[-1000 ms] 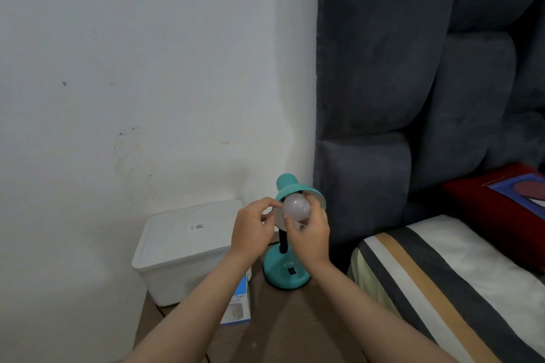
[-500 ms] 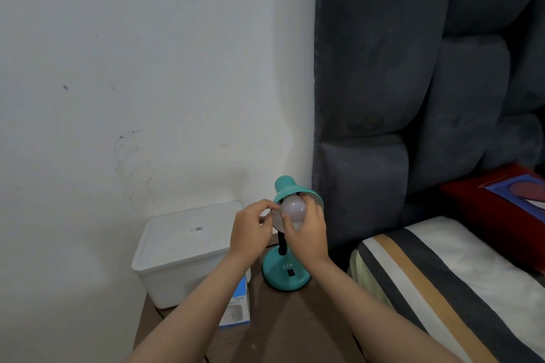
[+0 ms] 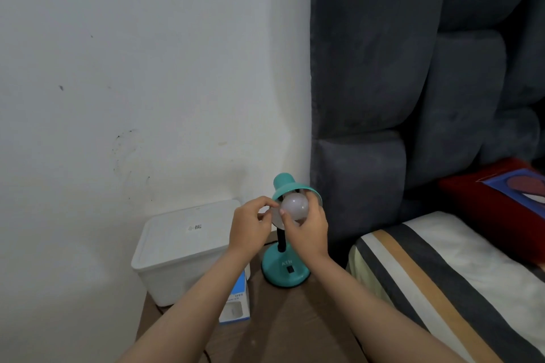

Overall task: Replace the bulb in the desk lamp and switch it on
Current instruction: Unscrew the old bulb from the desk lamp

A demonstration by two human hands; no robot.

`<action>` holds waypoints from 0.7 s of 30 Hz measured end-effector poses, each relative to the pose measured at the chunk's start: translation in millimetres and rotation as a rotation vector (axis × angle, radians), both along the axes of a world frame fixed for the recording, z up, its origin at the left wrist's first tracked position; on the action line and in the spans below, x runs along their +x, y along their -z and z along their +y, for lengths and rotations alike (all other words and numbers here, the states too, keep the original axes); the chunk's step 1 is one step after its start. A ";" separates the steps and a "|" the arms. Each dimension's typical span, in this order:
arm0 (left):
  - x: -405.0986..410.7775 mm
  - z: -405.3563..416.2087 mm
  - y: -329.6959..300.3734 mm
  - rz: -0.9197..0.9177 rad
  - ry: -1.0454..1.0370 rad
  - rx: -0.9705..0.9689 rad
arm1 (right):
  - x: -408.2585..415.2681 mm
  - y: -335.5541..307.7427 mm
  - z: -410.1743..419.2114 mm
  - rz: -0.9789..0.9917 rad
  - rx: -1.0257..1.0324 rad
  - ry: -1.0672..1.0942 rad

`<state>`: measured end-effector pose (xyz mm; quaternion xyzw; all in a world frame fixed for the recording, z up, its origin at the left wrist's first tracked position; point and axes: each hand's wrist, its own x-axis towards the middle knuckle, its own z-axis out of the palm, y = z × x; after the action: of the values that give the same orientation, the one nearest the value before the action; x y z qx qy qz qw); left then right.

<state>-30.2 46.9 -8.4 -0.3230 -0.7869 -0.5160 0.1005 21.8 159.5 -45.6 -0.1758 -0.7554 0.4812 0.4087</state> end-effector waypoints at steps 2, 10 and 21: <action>-0.6 -0.6 0.4 0.002 -0.006 0.001 | -1.7 -1.0 -0.4 -0.006 0.005 -0.007; -2.0 -0.9 -0.9 0.002 -0.012 -0.019 | 1.8 -1.2 8.0 -0.117 0.262 -0.024; -2.1 -3.5 -2.5 -0.008 -0.003 -0.046 | 4.1 -5.0 10.3 -0.203 0.451 0.008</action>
<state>-32.3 43.4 -5.9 -0.3221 -0.7994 -0.4990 0.0905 25.9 169.8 -40.5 -0.1305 -0.8803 0.2786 0.3612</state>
